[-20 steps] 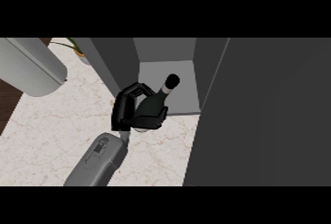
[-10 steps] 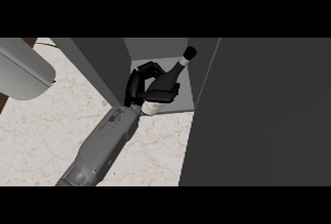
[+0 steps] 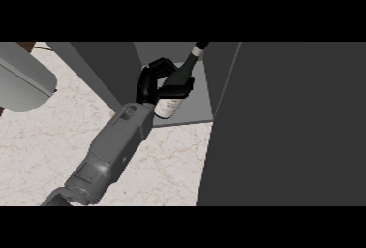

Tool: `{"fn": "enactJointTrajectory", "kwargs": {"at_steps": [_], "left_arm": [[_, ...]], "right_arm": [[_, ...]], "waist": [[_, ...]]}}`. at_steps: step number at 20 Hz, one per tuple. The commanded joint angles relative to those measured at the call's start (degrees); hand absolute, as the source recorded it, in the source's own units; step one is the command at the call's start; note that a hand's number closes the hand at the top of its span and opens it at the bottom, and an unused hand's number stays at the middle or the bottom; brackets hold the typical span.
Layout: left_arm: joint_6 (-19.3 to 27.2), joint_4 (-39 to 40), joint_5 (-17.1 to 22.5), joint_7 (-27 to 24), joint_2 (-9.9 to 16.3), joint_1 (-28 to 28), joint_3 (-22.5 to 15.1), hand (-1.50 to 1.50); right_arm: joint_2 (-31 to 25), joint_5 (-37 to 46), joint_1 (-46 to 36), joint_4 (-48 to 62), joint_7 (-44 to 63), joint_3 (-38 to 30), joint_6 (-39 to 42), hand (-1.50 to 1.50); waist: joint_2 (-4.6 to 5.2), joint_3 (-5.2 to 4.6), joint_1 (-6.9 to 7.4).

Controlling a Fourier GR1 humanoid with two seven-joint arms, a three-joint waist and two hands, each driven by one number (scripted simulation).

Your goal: Pick up the wine, place it into the cabinet and close the cabinet

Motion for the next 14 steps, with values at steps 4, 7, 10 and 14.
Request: {"fn": "enactJointTrajectory", "kwargs": {"at_steps": [4, 7, 10, 14], "left_arm": [[1.9, 8.4, -0.3, -4.2, 0.4, -4.6, 2.7, 1.50], [3.5, 10.3, -1.1, -5.3, 1.2, -7.2, 3.0, 1.50], [4.0, 12.2, -2.2, -7.0, 2.0, -8.0, 2.7, -1.50], [6.8, 14.5, -3.2, -7.7, 2.8, -9.7, 2.7, -1.50]], "right_arm": [[-2.0, -2.3, 3.8, -7.7, -0.3, 1.9, 1.7, -1.50], [-0.9, -2.7, 3.3, -6.5, -1.0, 2.4, 1.7, -1.50], [-1.4, -3.0, 3.2, -6.9, -0.3, 1.5, 2.0, -1.50], [-1.0, -2.6, 3.6, -6.0, -2.2, 2.9, 2.6, -1.50]], "waist": [[0.50, 0.02, -1.58], [0.74, 0.00, -1.62], [0.75, -0.05, -1.14], [1.03, -0.05, -2.11]]}}
